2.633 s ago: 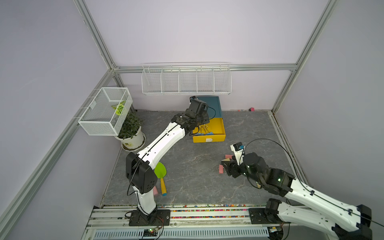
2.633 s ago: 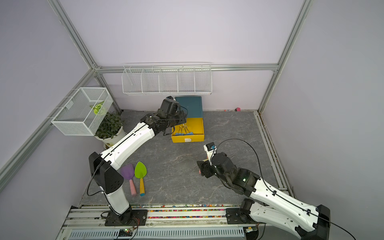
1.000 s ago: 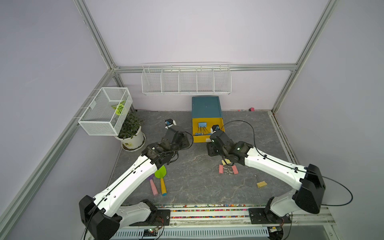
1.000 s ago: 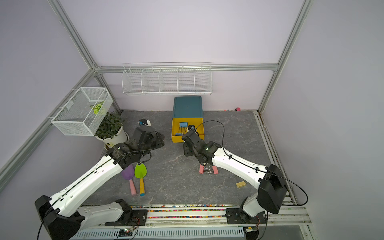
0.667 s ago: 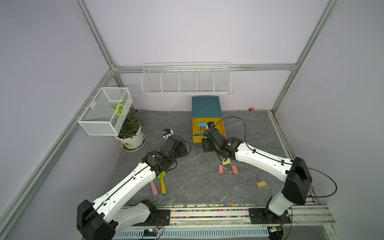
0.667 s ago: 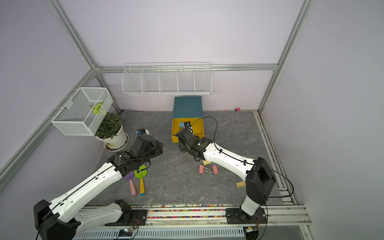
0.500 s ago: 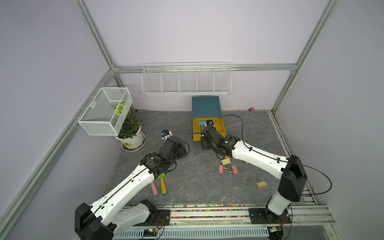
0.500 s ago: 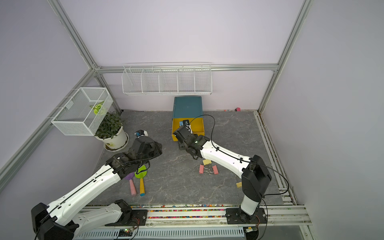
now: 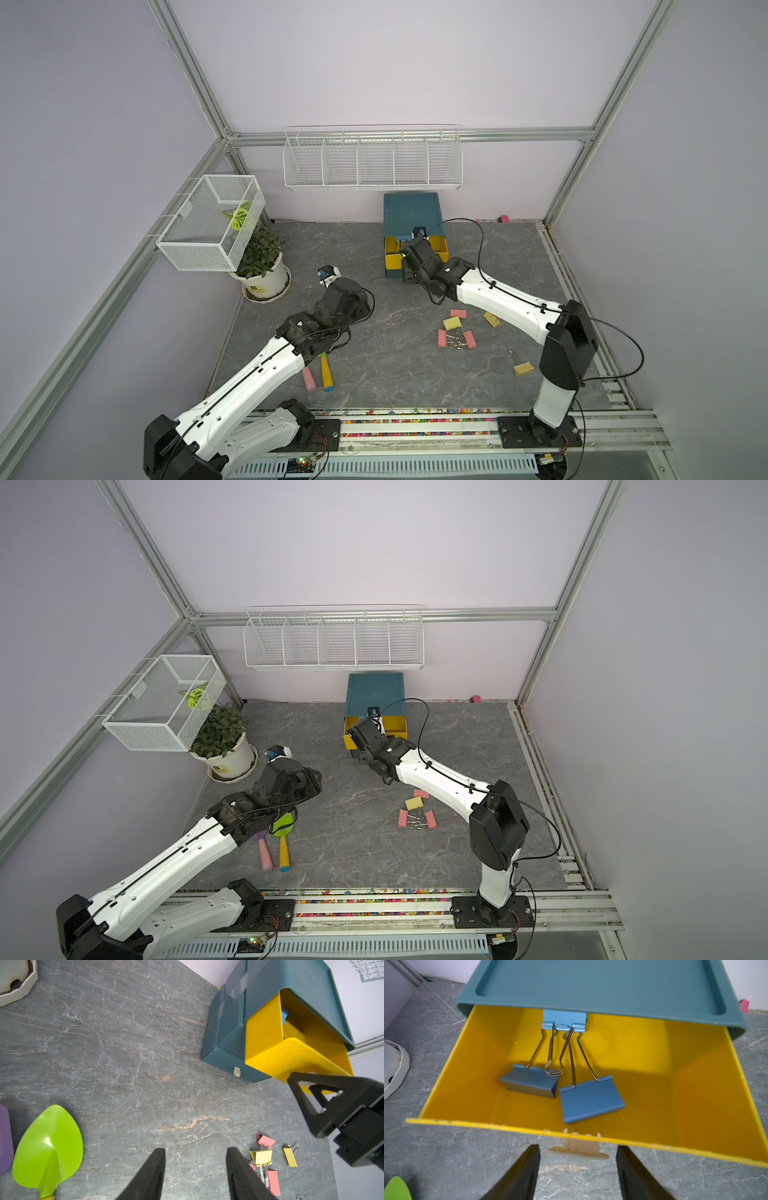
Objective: Put the binder clips in the drawer according to color
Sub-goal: Close the drawer in the storage box.
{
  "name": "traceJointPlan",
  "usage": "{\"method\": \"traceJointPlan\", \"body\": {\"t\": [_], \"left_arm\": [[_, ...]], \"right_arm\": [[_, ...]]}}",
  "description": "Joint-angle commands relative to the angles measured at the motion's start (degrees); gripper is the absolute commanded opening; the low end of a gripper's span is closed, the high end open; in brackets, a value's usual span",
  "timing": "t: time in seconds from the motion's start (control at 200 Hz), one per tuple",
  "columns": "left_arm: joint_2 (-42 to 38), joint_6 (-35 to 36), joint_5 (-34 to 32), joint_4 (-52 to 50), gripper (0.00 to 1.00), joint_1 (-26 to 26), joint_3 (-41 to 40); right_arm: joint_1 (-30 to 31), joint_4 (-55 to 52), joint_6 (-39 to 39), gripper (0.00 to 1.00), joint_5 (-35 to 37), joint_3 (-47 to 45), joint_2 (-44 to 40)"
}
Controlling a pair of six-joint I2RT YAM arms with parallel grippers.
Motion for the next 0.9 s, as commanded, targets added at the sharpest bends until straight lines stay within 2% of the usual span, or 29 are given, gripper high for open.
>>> {"method": "traceJointPlan", "body": {"t": [0.0,0.895], "left_arm": [[-0.73,-0.88,1.15,0.44,0.52,0.11,-1.26],[-2.0,-1.93,4.36,4.84,0.51,0.04,-5.74]], "right_arm": [[-0.68,2.0,-1.23,0.65,0.57,1.84,1.5],[-5.25,6.27,-1.23,0.64,-2.16,13.02,11.7]]}}
